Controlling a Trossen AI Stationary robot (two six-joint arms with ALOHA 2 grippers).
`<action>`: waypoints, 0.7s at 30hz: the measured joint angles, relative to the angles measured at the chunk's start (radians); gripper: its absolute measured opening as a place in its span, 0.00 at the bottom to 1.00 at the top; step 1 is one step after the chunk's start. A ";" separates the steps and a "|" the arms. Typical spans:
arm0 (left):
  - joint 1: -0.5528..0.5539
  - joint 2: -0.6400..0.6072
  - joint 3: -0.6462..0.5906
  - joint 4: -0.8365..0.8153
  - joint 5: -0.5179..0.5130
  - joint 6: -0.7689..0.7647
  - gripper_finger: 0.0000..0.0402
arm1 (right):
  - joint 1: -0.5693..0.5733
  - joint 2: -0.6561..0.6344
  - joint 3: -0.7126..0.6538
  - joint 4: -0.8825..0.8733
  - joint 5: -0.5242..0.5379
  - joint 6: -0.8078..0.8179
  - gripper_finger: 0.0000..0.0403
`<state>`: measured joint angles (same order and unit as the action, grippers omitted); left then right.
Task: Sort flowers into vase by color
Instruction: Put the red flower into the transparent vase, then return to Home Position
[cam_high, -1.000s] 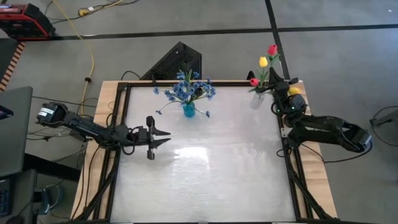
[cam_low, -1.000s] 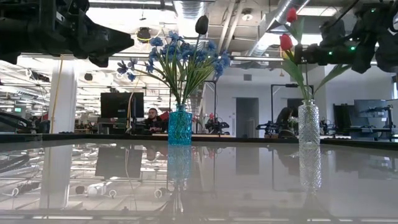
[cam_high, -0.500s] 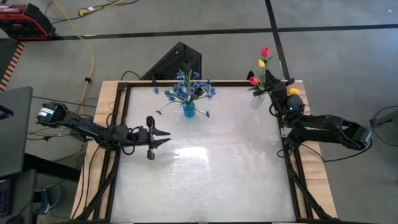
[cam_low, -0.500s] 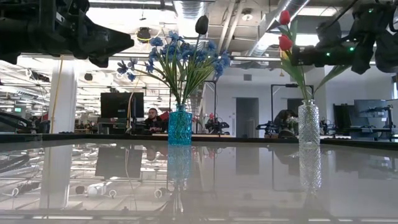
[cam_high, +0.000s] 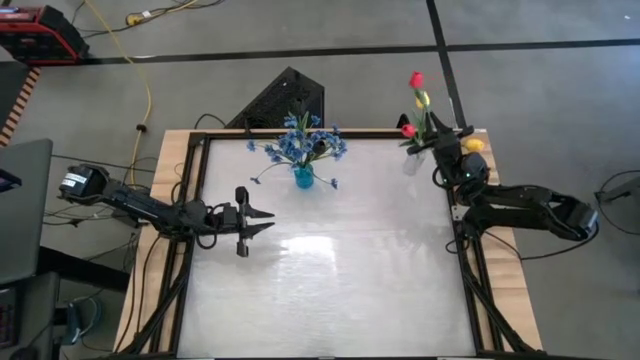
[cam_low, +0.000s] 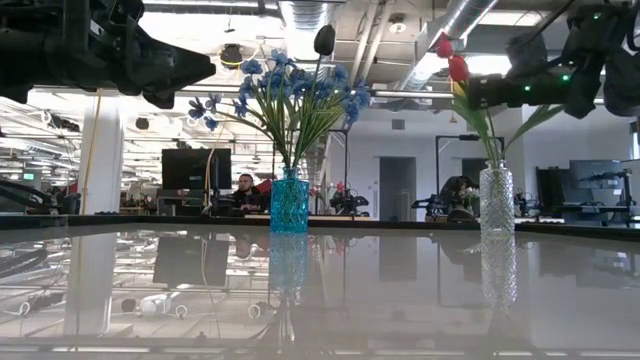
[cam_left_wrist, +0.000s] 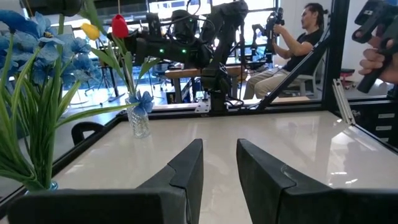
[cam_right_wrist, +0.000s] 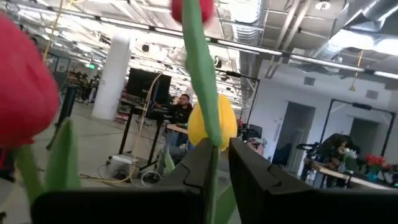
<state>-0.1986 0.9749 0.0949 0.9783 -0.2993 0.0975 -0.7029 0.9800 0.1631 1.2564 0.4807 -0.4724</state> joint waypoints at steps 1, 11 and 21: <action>0.000 0.000 0.000 0.000 0.000 0.000 0.22 | 0.007 0.000 0.000 0.001 0.012 -0.016 0.21; 0.000 0.000 0.000 -0.001 -0.002 0.014 0.22 | 0.080 -0.055 0.000 -0.058 0.129 -0.085 0.34; 0.000 0.000 0.000 -0.001 -0.003 0.013 0.22 | 0.216 -0.222 0.035 -0.286 0.127 0.001 0.40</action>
<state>-0.1983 0.9750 0.0952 0.9775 -0.3023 0.1108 -0.4868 0.7576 0.1976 0.9707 0.6079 -0.4716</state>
